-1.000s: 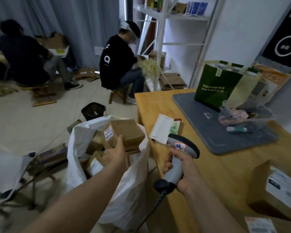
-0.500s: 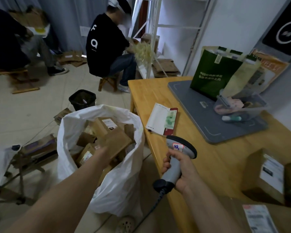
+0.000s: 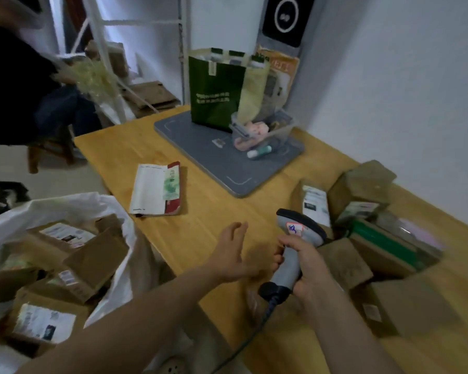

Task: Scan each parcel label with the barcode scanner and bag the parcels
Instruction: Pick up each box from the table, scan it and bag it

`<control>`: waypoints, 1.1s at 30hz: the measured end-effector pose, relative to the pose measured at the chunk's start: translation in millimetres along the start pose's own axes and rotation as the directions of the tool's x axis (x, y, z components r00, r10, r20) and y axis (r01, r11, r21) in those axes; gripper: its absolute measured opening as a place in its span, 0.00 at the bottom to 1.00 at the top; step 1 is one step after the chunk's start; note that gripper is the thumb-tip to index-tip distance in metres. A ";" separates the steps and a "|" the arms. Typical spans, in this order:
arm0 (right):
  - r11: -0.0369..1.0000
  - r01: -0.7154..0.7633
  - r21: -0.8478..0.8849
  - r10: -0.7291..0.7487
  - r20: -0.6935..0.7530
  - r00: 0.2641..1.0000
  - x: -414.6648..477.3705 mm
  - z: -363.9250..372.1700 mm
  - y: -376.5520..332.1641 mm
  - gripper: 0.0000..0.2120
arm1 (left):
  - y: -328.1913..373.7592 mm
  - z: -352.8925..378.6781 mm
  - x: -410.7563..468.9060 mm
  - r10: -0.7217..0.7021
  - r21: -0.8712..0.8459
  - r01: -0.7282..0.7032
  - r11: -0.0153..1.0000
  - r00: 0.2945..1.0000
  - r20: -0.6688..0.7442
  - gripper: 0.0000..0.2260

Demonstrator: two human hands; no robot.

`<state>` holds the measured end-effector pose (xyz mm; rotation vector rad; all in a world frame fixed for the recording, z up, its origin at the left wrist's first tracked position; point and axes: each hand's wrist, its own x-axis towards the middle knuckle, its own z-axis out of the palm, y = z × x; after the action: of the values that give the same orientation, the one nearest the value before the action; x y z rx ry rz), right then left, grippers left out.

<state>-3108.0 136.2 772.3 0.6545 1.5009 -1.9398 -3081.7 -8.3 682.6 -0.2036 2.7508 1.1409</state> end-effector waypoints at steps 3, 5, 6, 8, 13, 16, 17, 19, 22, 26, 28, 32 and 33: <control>0.998 0.025 0.060 -0.020 -0.077 0.997 -5.3 -40.8 -12.0 0.07 | 34.2 23.9 9.9 0.105 0.277 -0.156 0.948 0.976 0.188 0.54; 0.991 0.035 0.132 -0.024 -0.083 0.996 -10.3 -65.8 -16.1 0.04 | 53.5 33.2 10.4 0.154 0.321 -0.219 0.921 0.964 0.217 0.52; 0.987 0.040 0.155 -0.026 -0.090 0.996 -13.3 -75.6 -17.4 0.03 | 62.4 36.5 7.7 0.177 0.338 -0.253 0.907 0.955 0.239 0.50; 0.981 0.054 0.184 -0.032 -0.119 0.992 -17.1 -93.6 -19.0 0.03 | 78.6 46.2 3.0 0.176 0.348 -0.293 0.890 0.927 0.331 0.47; 0.972 0.044 0.229 -0.015 -0.126 0.992 -31.0 -125.6 -24.7 0.04 | 122.9 68.0 8.3 0.240 0.228 -0.371 0.900 0.859 0.453 0.43; 0.983 0.037 0.182 -0.008 -0.159 0.987 -43.1 -143.1 -29.6 0.04 | 137.5 79.0 24.9 0.373 0.255 -0.588 0.767 0.733 0.569 0.38; 0.988 0.043 0.150 -0.015 -0.183 0.983 -45.9 -150.0 -29.1 0.04 | 139.0 83.4 28.6 0.399 0.274 -0.649 0.710 0.690 0.604 0.34; 0.994 0.065 0.091 -0.039 -0.265 0.964 -50.1 -165.2 -25.3 0.06 | 138.8 90.0 33.9 0.396 0.291 -0.691 0.662 0.652 0.647 0.28; 0.999 0.042 -0.003 -0.041 -0.345 0.938 -55.2 -184.5 -13.8 0.13 | 132.6 89.7 40.6 0.395 0.287 -0.685 0.670 0.656 0.644 0.23; 0.998 -0.049 -0.034 0.039 -0.267 0.963 -57.8 -179.8 5.1 0.17 | 123.6 76.8 41.2 0.374 0.277 -0.569 0.774 0.765 0.525 0.24; 0.999 -0.045 0.023 0.049 -0.224 0.973 -52.6 -160.8 11.8 0.13 | 119.0 67.7 34.9 0.286 0.239 -0.373 0.897 0.900 0.329 0.27; 0.998 -0.061 0.013 0.063 -0.146 0.987 -37.8 -121.6 19.9 0.13 | 95.6 40.2 27.1 -0.087 0.193 0.056 0.980 0.984 0.156 0.33; 0.998 -0.050 -0.027 0.046 -0.138 0.989 -36.0 -115.0 20.4 0.14 | 86.8 33.7 23.7 -0.140 0.203 0.102 0.974 0.973 0.185 0.36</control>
<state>-3065.5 249.5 755.7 0.8175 1.5794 -1.8646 -3117.8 74.9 714.4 -0.2184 2.6099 0.8107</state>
